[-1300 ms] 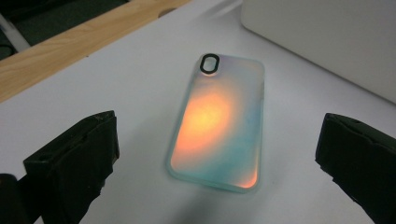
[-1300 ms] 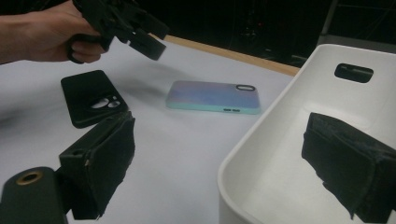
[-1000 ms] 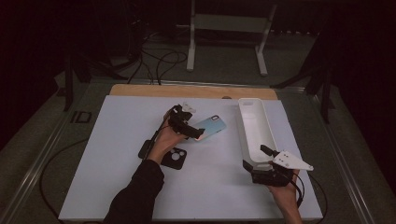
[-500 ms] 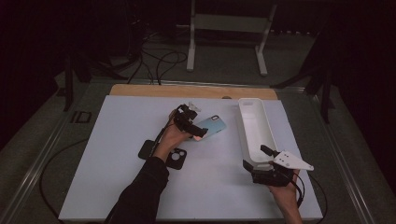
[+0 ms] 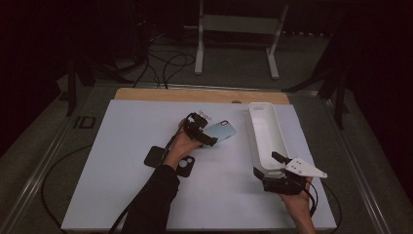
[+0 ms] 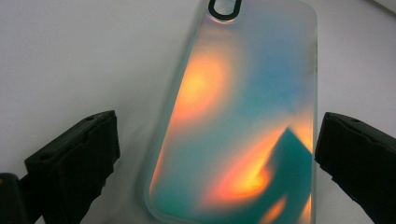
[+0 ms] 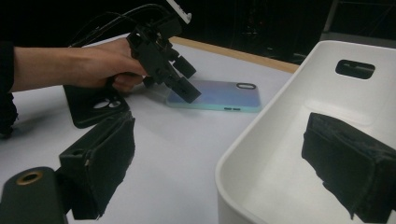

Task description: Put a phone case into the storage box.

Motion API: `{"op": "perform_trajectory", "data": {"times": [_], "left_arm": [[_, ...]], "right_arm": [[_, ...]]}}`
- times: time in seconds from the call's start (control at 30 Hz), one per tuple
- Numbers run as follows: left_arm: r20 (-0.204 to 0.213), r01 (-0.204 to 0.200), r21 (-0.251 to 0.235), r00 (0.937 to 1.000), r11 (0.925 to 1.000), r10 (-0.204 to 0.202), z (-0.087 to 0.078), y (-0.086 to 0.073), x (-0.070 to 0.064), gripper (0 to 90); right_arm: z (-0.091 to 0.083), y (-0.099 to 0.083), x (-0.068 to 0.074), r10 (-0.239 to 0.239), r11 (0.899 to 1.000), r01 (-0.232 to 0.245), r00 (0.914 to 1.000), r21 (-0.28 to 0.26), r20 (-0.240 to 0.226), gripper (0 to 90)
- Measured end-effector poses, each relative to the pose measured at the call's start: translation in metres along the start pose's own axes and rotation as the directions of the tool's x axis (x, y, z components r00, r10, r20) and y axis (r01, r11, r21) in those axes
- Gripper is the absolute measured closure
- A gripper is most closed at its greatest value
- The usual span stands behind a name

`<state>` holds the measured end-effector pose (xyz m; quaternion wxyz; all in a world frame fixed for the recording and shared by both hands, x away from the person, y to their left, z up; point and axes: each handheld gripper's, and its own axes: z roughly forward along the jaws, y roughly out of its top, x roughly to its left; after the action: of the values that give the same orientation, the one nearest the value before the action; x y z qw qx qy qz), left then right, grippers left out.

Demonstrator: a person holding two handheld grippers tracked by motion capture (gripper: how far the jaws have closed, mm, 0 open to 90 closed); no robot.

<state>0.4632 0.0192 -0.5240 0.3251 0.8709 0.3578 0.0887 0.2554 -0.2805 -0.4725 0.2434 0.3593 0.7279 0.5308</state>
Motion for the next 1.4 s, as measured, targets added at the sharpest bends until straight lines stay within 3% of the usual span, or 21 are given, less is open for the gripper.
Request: {"op": "perform_trajectory", "data": {"times": [0.1, 0.13, 0.17, 0.23, 0.43, 0.73, 0.87, 1.1, 1.4], "left_arm": [[0.009, -0.005, 0.012, 0.9999, 0.9999, 0.005, 0.0, 0.0, -0.001, 1.2], [-0.001, -0.04, 0.041, 0.9992, 0.9984, 0.04, 0.002, -0.001, -0.004, 2.1], [-0.001, -0.04, 0.041, 0.9992, 0.9984, 0.04, 0.002, -0.001, -0.004, 2.7], [-0.018, -0.077, 0.062, 0.9968, 0.9951, 0.078, 0.003, -0.001, -0.009, 4.0], [-0.017, -0.075, 0.072, 0.9969, 0.9946, 0.076, -0.001, -0.001, -0.012, 12.9], [0.002, -0.095, 0.125, 0.9955, 0.9876, 0.095, -0.007, 0.001, -0.018, 16.4], [0.011, -0.072, 0.115, 0.9974, 0.9907, 0.071, -0.009, 0.0, -0.017, 16.7], [0.004, -0.03, 0.044, 0.9995, 0.9986, 0.03, -0.027, 0.0, -0.016, 16.9], [-0.007, -0.024, -0.033, 0.9997, 0.9992, 0.024, -0.051, 0.001, -0.02, 17.0]], "right_arm": [[0.0, 0.0, 0.0, 0.0, 1.0, 0.0, 1.0, 0.001, 0.0, 9.5], [0.0, 0.0, 0.0, 0.0, 1.0, 0.0, 1.0, 0.002, 0.0, 9.5], [0.0, 0.0, 0.0, 0.0, 1.0, 0.0, 1.0, 0.002, 0.0, 9.5], [0.0, 0.0, 0.0, 0.001, 1.0, -0.001, 1.0, 0.003, 0.0, 9.5], [0.001, -0.001, 0.0, 0.001, 1.0, -0.001, 1.0, 0.005, -0.001, 9.5], [0.002, -0.001, 0.001, -0.002, 1.0, 0.002, 1.0, 0.012, 0.0, 9.5], [0.001, -0.001, 0.0, 0.001, 1.0, -0.001, 1.0, 0.011, 0.003, 9.5], [0.001, -0.001, -0.001, 0.001, 1.0, -0.001, 1.0, 0.009, 0.007, 9.6], [0.0, 0.0, -0.001, 0.01, 1.0, -0.01, 0.9999, 0.005, 0.009, 9.6]]}}
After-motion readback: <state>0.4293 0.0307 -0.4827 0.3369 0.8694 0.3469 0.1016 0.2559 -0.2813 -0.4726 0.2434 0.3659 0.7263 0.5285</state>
